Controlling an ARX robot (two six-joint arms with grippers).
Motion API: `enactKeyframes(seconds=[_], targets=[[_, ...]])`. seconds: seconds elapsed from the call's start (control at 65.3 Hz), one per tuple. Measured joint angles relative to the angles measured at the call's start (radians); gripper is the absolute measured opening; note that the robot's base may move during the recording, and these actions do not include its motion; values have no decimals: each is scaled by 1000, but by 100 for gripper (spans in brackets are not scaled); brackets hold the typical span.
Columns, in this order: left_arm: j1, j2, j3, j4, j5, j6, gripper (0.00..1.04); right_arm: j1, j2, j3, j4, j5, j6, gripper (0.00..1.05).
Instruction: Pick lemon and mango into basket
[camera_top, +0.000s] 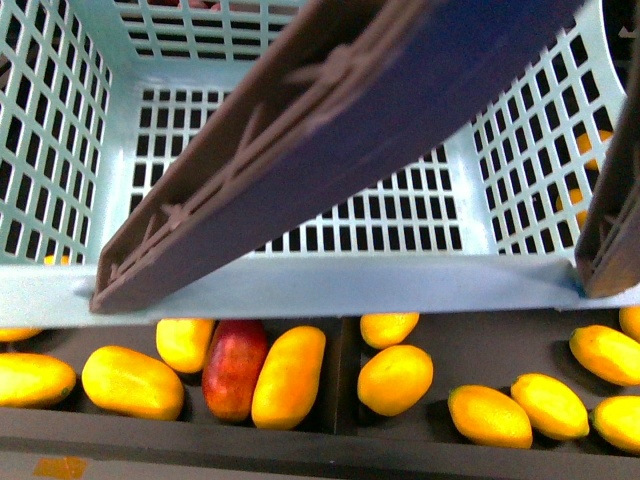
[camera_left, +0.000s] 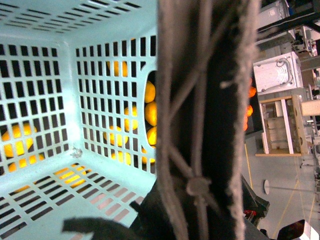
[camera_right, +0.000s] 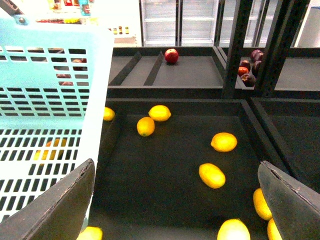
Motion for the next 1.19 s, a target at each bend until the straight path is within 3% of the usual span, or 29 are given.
enactKeyframes(seconds=[0.444, 0.536, 0.567, 0.705, 0.812, 0.965, 1.195], targets=[[-36, 0, -14, 18, -5, 6, 5, 0, 0, 0, 0, 0, 0, 96], [-35, 0, -14, 18, -6, 6, 5, 13, 137, 80, -202, 210, 167, 96], [-35, 0, -14, 18, -7, 6, 5, -38, 219, 99, -212, 202, 251, 96], [-36, 0, -14, 18, -9, 5, 5, -317, 526, 128, 38, 29, 285, 96], [-36, 0, -14, 18, -8, 6, 5, -463, 838, 181, 307, -12, 222, 96], [-36, 0, -14, 18, -6, 5, 5, -524, 1355, 317, 636, -21, 189, 96], [-37, 0, -14, 18, -7, 6, 5, -480, 1968, 593, 626, -19, 248, 96]])
